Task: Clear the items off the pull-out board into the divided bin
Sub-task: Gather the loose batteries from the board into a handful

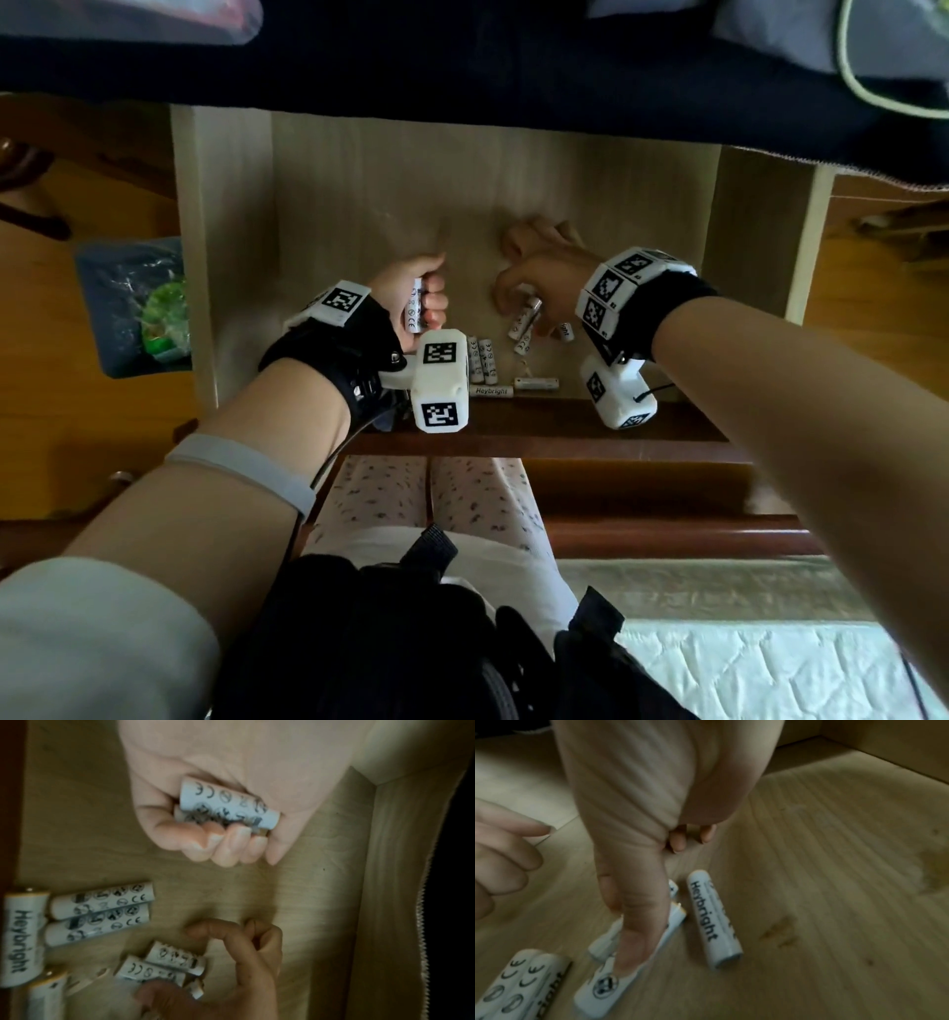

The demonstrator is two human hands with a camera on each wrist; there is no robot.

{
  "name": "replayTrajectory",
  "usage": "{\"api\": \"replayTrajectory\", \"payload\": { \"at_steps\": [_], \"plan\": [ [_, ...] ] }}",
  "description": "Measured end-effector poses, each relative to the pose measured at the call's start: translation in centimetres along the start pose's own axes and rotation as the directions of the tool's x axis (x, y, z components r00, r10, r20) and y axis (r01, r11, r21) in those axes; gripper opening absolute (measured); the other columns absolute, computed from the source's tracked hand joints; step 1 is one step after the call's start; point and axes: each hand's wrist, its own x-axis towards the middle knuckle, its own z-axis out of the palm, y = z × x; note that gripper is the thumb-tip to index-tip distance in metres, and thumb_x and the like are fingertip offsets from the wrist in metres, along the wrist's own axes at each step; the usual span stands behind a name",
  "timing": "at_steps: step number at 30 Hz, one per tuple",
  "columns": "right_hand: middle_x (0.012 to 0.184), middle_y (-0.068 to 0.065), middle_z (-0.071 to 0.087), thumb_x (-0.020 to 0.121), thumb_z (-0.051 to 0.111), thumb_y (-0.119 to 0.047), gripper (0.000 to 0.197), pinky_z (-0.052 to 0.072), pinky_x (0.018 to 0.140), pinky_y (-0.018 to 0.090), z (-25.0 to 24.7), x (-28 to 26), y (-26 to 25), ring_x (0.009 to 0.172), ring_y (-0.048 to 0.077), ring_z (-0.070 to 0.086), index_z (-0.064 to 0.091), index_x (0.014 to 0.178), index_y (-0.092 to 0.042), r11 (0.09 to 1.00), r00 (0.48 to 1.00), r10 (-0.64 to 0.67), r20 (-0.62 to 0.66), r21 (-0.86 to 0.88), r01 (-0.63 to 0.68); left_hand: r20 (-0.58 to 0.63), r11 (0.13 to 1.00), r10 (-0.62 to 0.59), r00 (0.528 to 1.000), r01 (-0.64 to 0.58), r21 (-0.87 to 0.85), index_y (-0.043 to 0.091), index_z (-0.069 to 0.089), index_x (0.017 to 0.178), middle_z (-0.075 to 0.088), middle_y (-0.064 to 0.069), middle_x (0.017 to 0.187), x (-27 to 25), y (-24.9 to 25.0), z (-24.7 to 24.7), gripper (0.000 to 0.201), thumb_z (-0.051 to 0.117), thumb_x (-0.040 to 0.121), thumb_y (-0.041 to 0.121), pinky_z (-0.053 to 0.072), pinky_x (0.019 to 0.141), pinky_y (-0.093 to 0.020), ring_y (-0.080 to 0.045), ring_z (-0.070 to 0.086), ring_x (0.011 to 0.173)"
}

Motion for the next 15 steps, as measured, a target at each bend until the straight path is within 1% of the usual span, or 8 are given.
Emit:
{"api": "replayTrajectory", "payload": {
  "at_steps": [1, 2, 4, 5, 7, 10, 13, 15],
  "plan": [
    [0.129, 0.004, 0.036, 0.057, 0.082, -0.029, 0.051, 0.037, 0.102, 0.053, -0.11, -0.03, -0.03, 0.126, 0.036, 0.029, 0.065, 0.103, -0.04, 1.0, 1.0, -0.008, 0.004, 0.015, 0.008, 0.002, 1.0, -0.014, 1.0, 0.014, -0.021, 0.018, 0.04, 0.032, 0.033, 0.006, 0.03, -0.03, -0.09, 0.03, 0.063, 0.042, 0.094, 0.031, 0.025, 0.035, -0.014, -0.006, 0.031, 0.026],
    [0.118, -0.004, 0.036, 0.055, 0.083, -0.032, 0.044, 0.04, 0.098, 0.049, -0.24, -0.14, -0.01, 0.119, 0.032, 0.03, 0.068, 0.096, -0.037, 0.999, 0.999, -0.034, -0.013, 0.023, 0.034, 0.001, 0.999, -0.029, 1.0, 0.029, -0.034, 0.017, 0.04, 0.035, 0.034, 0.005, 0.03, -0.12, -0.17, 0.04, 0.061, 0.042, 0.094, 0.031, 0.026, 0.036, -0.015, -0.007, 0.031, 0.027],
    [0.104, -0.012, 0.031, 0.056, 0.082, -0.038, 0.033, 0.033, 0.094, 0.039, -0.55, -0.26, 0.03, 0.111, 0.022, 0.03, 0.07, 0.087, -0.032, 0.994, 0.994, -0.108, -0.009, -0.023, 0.108, 0.0, 0.997, -0.045, 0.999, 0.045, -0.056, 0.016, 0.04, 0.047, 0.037, 0.005, 0.032, -0.42, -0.3, 0.04, 0.049, 0.041, 0.094, 0.03, 0.028, 0.043, -0.017, -0.008, 0.034, 0.027],
    [0.101, -0.011, 0.033, 0.058, 0.081, -0.039, 0.031, 0.03, 0.094, 0.037, -0.63, -0.18, 0.13, 0.111, 0.021, 0.033, 0.072, 0.087, -0.03, 0.987, 0.989, -0.146, 0.009, -0.063, 0.146, 0.002, 0.997, -0.045, 0.999, 0.045, -0.067, 0.016, 0.039, 0.053, 0.039, 0.004, 0.033, -0.56, -0.38, 0.06, 0.044, 0.04, 0.095, 0.029, 0.028, 0.048, -0.018, -0.008, 0.037, 0.027],
    [0.1, -0.008, 0.044, 0.063, 0.079, -0.036, 0.031, 0.031, 0.092, 0.034, -0.96, -0.26, -0.07, 0.111, 0.02, 0.041, 0.073, 0.093, -0.028, 0.969, 0.977, -0.206, 0.048, -0.128, 0.21, 0.005, 0.995, -0.042, 0.999, 0.042, -0.087, 0.015, 0.039, 0.058, 0.043, 0.003, 0.035, -0.76, -0.53, 0.01, 0.039, 0.04, 0.095, 0.028, 0.028, 0.055, -0.021, -0.008, 0.04, 0.028],
    [0.105, -0.001, 0.06, 0.068, 0.077, -0.027, 0.033, 0.036, 0.081, 0.027, -0.99, -0.19, -0.29, 0.106, 0.018, 0.053, 0.071, 0.1, -0.021, 0.95, 0.96, -0.265, 0.093, -0.144, 0.276, -0.006, 0.994, -0.039, 0.999, 0.038, -0.107, 0.015, 0.042, 0.06, 0.045, 0.003, 0.036, -0.77, -0.67, -0.03, 0.037, 0.04, 0.095, 0.027, 0.029, 0.058, -0.021, -0.008, 0.042, 0.029],
    [0.103, -0.001, 0.063, 0.07, 0.076, -0.019, 0.031, 0.042, 0.073, 0.026, -0.87, -0.25, -0.37, 0.098, 0.018, 0.059, 0.069, 0.1, -0.017, 0.956, 0.961, -0.243, 0.133, -0.135, 0.26, -0.033, 0.993, -0.034, 0.999, 0.03, -0.114, 0.013, 0.045, 0.062, 0.047, 0.002, 0.036, -0.67, -0.71, 0.25, 0.037, 0.037, 0.096, 0.026, 0.031, 0.058, -0.021, -0.009, 0.044, 0.029],
    [0.094, -0.002, 0.063, 0.074, 0.073, -0.015, 0.026, 0.043, 0.069, 0.026, -0.86, -0.28, -0.49, 0.086, 0.017, 0.058, 0.069, 0.099, -0.017, 0.963, 0.967, -0.204, 0.155, -0.148, 0.227, -0.054, 0.994, -0.023, 0.998, 0.017, -0.109, 0.011, 0.049, 0.066, 0.05, 0.002, 0.037, -0.69, -0.73, 0.42, 0.034, 0.037, 0.096, 0.023, 0.035, 0.06, -0.022, -0.009, 0.047, 0.03]
  ]
}}
